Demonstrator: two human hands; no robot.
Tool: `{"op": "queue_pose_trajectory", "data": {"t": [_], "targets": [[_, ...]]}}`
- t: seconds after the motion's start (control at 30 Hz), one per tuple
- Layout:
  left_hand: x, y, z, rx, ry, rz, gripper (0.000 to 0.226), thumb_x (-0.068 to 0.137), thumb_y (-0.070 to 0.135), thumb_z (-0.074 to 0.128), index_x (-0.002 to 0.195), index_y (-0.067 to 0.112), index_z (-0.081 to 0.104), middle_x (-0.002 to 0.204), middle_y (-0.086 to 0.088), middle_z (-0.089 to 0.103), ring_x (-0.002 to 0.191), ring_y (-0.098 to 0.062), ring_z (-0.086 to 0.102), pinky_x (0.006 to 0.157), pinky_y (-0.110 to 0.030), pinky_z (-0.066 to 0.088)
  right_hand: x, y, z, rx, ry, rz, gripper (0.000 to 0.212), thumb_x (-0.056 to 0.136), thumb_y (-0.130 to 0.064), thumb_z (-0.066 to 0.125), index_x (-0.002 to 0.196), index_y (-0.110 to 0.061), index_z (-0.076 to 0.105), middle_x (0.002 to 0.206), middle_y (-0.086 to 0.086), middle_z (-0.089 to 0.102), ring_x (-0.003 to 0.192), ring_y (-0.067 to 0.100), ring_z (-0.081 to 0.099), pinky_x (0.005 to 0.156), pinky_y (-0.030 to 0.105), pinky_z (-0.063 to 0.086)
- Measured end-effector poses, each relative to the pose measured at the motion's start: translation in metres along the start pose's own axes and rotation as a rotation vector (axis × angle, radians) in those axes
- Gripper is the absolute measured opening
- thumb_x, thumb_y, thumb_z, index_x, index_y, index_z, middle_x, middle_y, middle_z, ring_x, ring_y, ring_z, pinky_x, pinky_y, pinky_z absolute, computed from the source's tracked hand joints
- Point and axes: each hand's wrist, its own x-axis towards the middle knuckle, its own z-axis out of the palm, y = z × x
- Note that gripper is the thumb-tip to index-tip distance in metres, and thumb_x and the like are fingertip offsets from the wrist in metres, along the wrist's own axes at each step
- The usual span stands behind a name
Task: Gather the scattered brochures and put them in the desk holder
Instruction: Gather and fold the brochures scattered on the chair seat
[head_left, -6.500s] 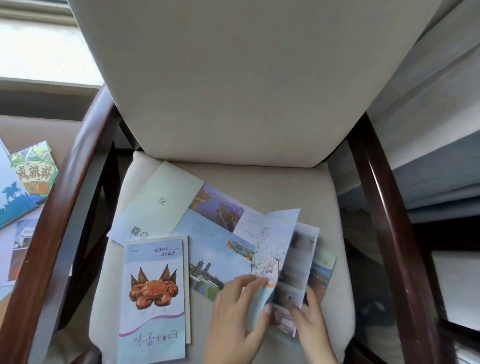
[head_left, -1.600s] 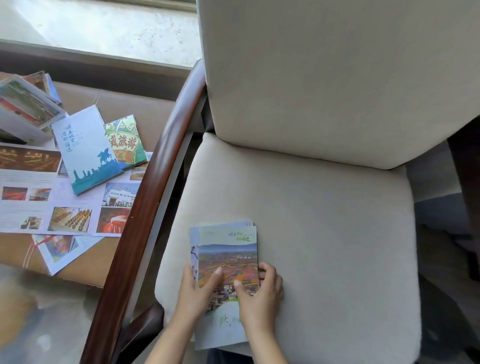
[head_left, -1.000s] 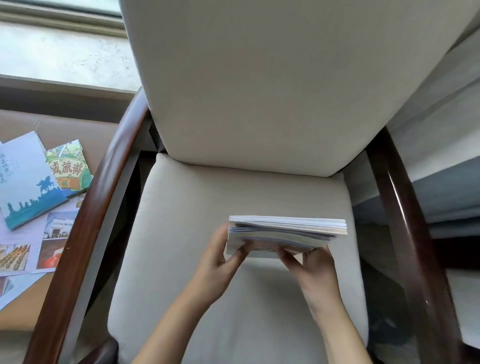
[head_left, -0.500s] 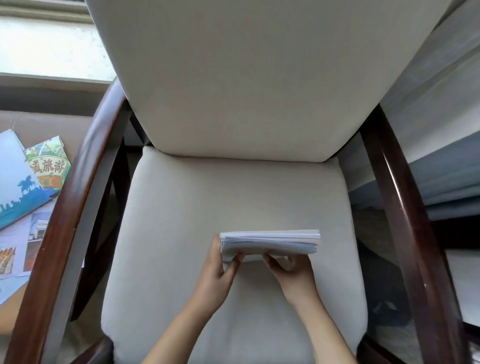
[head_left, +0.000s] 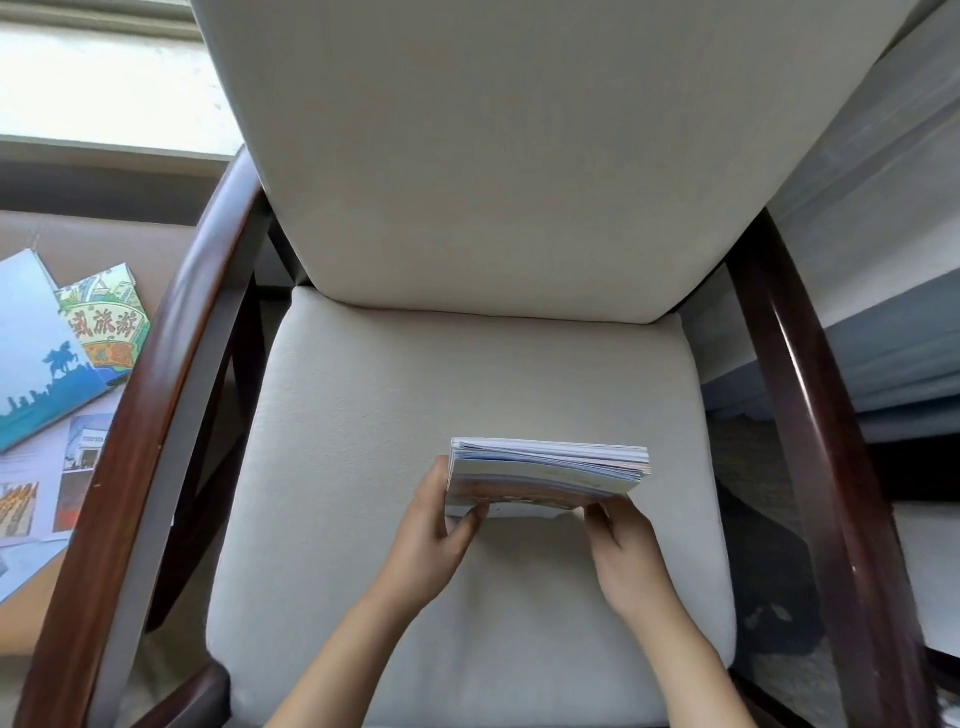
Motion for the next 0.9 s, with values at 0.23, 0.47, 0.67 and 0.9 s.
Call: {"op": "queue_pose_trajectory", "data": {"t": [0.23, 0.47, 0.67, 0.9], "targets": [[0.004, 0.005, -0.006, 0.065, -0.047, -0.022, 0.051, 0.094, 0.019, 0.055, 0.114, 0.061, 0.035, 0.114, 0.035, 0.052, 0.11, 0.02, 0.045, 0.085, 0.004, 0.032, 0.006, 0.002, 0.005, -0.073, 0.003, 0.007, 0.027, 0.095, -0.002, 0.043, 0.114, -0.018, 0.054, 0.098, -0.014, 0.058, 0.093, 0.008, 0.053, 0.069, 0.005, 0.038], [0.009, 0.007, -0.002, -0.15, -0.041, -0.237, 0.022, 0.094, 0.011, 0.056, 0.111, 0.023, 0.049, 0.108, 0.01, 0.06, 0.105, -0.003, 0.057, 0.082, -0.006, 0.042, 0.018, -0.018, 0.017, 0.336, 0.018, 0.209, 0.028, 0.094, 0.002, 0.043, 0.109, -0.017, 0.058, 0.095, -0.005, 0.07, 0.087, 0.007, 0.068, 0.072, 0.02, 0.054], [0.002, -0.013, 0.015, 0.193, 0.163, -0.356, 0.034, 0.085, 0.015, 0.068, 0.117, 0.011, 0.058, 0.108, -0.008, 0.06, 0.107, -0.023, 0.054, 0.09, -0.031, 0.043, 0.016, 0.006, 0.051, 0.017, 0.084, 0.331, 0.037, 0.087, -0.015, 0.065, 0.122, -0.012, 0.053, 0.106, 0.007, 0.064, 0.1, 0.029, 0.061, 0.084, 0.034, 0.047], [-0.014, -0.012, 0.042, 0.362, 0.459, -0.356, 0.054, 0.078, 0.014, 0.075, 0.129, 0.012, 0.056, 0.11, -0.006, 0.052, 0.108, -0.025, 0.048, 0.091, -0.024, 0.032, 0.004, 0.014, 0.071, -0.033, 0.277, 0.226, 0.06, 0.085, -0.016, 0.068, 0.14, -0.021, 0.043, 0.122, 0.005, 0.06, 0.113, 0.025, 0.055, 0.096, 0.04, 0.046]]}}
